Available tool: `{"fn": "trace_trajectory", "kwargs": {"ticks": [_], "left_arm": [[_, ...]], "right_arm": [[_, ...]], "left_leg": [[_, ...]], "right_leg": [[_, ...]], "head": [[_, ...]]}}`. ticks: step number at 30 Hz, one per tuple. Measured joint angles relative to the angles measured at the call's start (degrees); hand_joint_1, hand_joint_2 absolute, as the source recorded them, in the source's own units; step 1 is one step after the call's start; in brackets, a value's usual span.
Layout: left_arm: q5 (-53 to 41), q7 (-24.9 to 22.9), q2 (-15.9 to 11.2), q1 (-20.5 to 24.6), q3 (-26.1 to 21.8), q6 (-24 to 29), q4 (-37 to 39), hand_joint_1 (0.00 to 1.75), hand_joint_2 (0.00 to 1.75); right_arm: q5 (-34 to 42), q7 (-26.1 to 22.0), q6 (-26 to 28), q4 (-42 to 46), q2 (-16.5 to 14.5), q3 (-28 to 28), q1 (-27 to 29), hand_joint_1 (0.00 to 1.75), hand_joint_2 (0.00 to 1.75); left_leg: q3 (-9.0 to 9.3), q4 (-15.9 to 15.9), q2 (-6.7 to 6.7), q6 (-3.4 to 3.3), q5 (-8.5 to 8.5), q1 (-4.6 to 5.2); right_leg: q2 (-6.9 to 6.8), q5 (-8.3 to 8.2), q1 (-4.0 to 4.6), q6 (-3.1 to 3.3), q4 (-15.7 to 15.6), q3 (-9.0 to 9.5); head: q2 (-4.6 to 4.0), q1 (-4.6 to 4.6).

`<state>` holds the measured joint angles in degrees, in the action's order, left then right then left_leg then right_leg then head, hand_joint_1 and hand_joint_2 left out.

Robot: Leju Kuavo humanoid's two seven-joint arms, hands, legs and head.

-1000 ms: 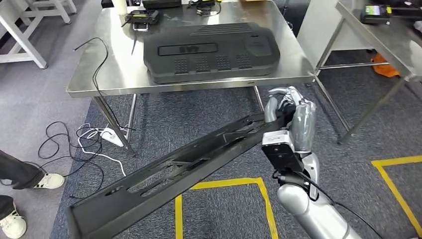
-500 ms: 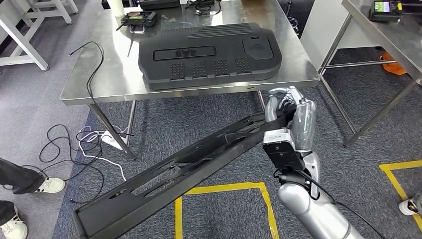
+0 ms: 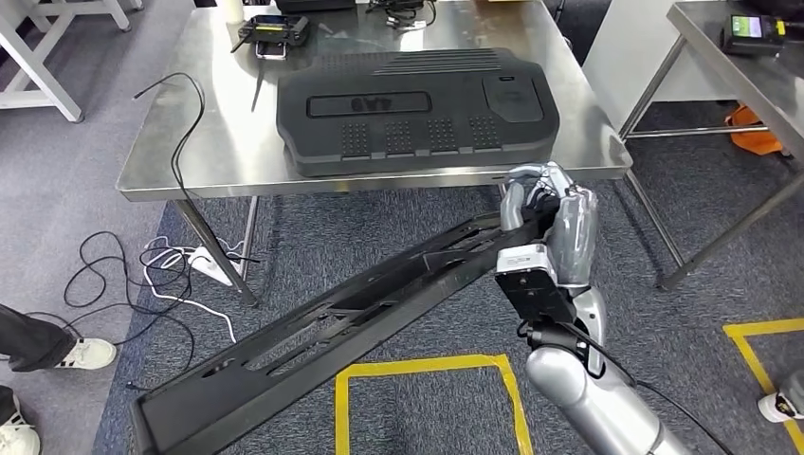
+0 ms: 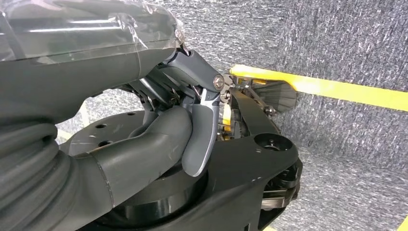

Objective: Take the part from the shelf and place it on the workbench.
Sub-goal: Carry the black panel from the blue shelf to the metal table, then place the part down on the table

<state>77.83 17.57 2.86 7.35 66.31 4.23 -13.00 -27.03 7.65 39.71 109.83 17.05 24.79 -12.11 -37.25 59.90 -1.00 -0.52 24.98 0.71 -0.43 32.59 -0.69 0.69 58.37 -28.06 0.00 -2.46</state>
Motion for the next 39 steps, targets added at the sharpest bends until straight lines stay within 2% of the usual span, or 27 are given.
{"fn": "trace_trajectory", "kwargs": {"ticks": [8,10,12,13,15,16,17,18,19,20,21,23,25,28,35,37,39], "left_arm": [[0.10,0.32,-0.01,0.05,0.00,-0.14,0.00,1.75,1.75],[0.26,0.53,-0.01,-0.02,0.00,-0.26,0.00,1.75,1.75],[0.41,0.67,-0.01,-0.11,-0.01,-0.43,0.00,1.75,1.75],[0.49,0.71,0.00,-0.16,-0.02,-0.49,0.00,1.75,1.75],[0.61,0.72,0.00,-0.32,-0.02,-0.53,0.00,1.75,1.75],[0.66,0.72,0.00,-0.44,-0.02,-0.54,0.00,1.75,1.75],[0.68,0.72,0.00,-0.56,-0.02,-0.55,0.00,1.75,1.75],[0.70,0.72,0.00,-0.65,-0.02,-0.56,0.00,1.75,1.75],[0.72,0.72,0.00,-0.72,-0.02,-0.56,0.00,1.75,1.75],[0.73,0.72,0.00,-0.77,-0.02,-0.56,0.00,1.75,1.75],[0.75,0.72,0.00,-0.80,-0.03,-0.57,0.00,1.75,1.75],[0.75,0.75,-0.02,-0.84,-0.04,-0.58,0.01,1.75,1.75],[0.68,0.80,-0.09,-0.83,-0.04,-0.59,0.03,1.75,1.75],[0.33,0.81,-0.18,-0.78,-0.04,-0.59,0.07,1.75,1.75],[0.22,0.80,-0.22,-0.59,-0.05,-0.66,0.07,1.75,1.75],[0.32,0.78,-0.20,-0.40,-0.05,-0.67,0.05,1.75,1.75],[0.48,0.73,-0.17,-0.30,-0.05,-0.63,0.04,1.75,1.75]], "right_arm": [[-1.13,0.25,0.01,0.00,0.10,-0.11,-0.09,1.75,1.75],[-1.24,0.26,-0.01,0.01,0.10,-0.13,-0.09,1.75,1.75],[-1.25,0.21,-0.02,0.02,0.12,-0.13,-0.24,1.75,1.75],[-1.22,0.18,-0.02,0.02,0.14,-0.13,-0.44,1.75,1.75],[-1.04,0.11,-0.02,0.01,0.16,-0.10,-0.75,1.75,1.75],[-0.90,0.11,-0.02,0.01,0.17,-0.07,-0.79,1.75,1.75],[-0.77,0.10,-0.02,0.00,0.17,-0.01,-0.77,1.75,1.75],[-0.67,0.09,-0.02,0.00,0.17,0.06,-0.78,1.75,1.75],[-0.63,0.07,-0.02,0.00,0.17,0.11,-0.82,1.75,1.75],[-0.61,0.02,-0.02,-0.01,0.17,0.14,-0.87,1.75,1.75],[-0.56,-0.03,-0.01,-0.03,0.17,0.16,-0.90,1.75,1.75],[-0.46,-0.14,0.00,-0.10,0.18,0.21,-0.84,1.75,1.75],[-0.52,-0.24,0.01,-0.14,0.19,0.23,-0.66,1.75,1.75],[-0.72,-0.39,0.01,-0.15,0.19,0.20,-0.54,1.75,1.75],[-0.79,-0.50,0.01,-0.15,0.19,0.18,-0.52,1.75,1.75],[-0.77,-0.50,0.01,-0.15,0.19,0.15,-0.55,1.75,1.75],[-0.57,-0.50,-0.01,-0.16,0.19,0.15,-0.71,1.75,1.75]], "left_leg": [[0.15,0.14,-0.12,-1.53,1.05,0.52],[0.46,-0.12,-0.23,-2.04,1.79,0.45],[1.46,-0.52,-0.32,-2.64,2.61,0.16],[2.07,-0.63,-0.31,-2.84,2.87,0.02],[2.95,-0.67,-0.24,-2.91,3.28,-0.05],[3.38,-0.66,-0.22,-2.82,3.56,-0.05],[3.89,-0.65,-0.23,-2.65,3.89,-0.07],[4.53,-0.64,-0.27,-2.46,4.31,-0.10],[5.30,-0.64,-0.31,-2.24,4.78,-0.15],[6.01,-0.65,-0.34,-1.97,5.30,-0.20],[6.74,-0.57,-0.35,-1.67,5.71,-0.23],[7.41,-0.56,-0.40,-0.94,6.25,-0.23],[7.51,-0.70,-0.45,-0.56,6.49,-0.11],[7.84,-1.14,-0.45,-0.51,6.48,-0.02],[8.39,-1.44,-0.42,-0.11,6.20,-0.10],[8.59,-1.76,-0.37,-0.14,6.36,-0.14],[8.97,-2.43,-0.32,0.13,6.82,-0.25]], "right_leg": [[0.03,0.55,-0.44,-1.72,-2.06,1.35],[0.04,0.33,-0.53,-2.42,-1.52,1.56],[0.10,0.76,-0.59,-2.81,0.92,0.89],[0.13,1.75,-0.61,-2.86,3.51,-0.43],[0.15,4.40,-0.63,-2.82,11.08,-5.25],[0.15,5.23,-0.65,-2.75,14.60,-7.95],[0.15,5.02,-0.66,-2.65,16.48,-9.95],[0.14,3.80,-0.66,-2.53,16.23,-10.92],[0.14,1.68,-0.66,-2.37,13.88,-10.83],[0.13,-1.22,-0.66,-2.18,10.05,-10.02],[0.16,-3.39,-0.58,-2.03,6.63,-9.28],[0.29,-5.94,-0.25,-1.52,2.44,-8.56],[0.42,-6.18,-0.10,-1.26,1.91,-8.56],[0.53,-6.06,-0.21,-1.46,1.92,-8.43],[0.60,-4.98,-0.07,-0.57,1.87,-8.04],[0.60,-4.86,0.03,-0.39,1.88,-7.99],[0.58,-4.81,0.15,-0.26,1.91,-7.97]], "head": [[0.00,-0.25],[0.00,-0.25],[0.00,-0.35],[0.00,-0.51],[0.00,-0.83],[0.00,-0.96],[0.00,-1.01],[0.00,-1.05],[0.00,-1.11],[0.00,-1.17],[0.00,-1.13],[0.00,-1.07],[0.00,-0.94],[0.00,-0.72],[0.00,-0.54],[0.00,-0.52],[0.00,-0.50]]}}
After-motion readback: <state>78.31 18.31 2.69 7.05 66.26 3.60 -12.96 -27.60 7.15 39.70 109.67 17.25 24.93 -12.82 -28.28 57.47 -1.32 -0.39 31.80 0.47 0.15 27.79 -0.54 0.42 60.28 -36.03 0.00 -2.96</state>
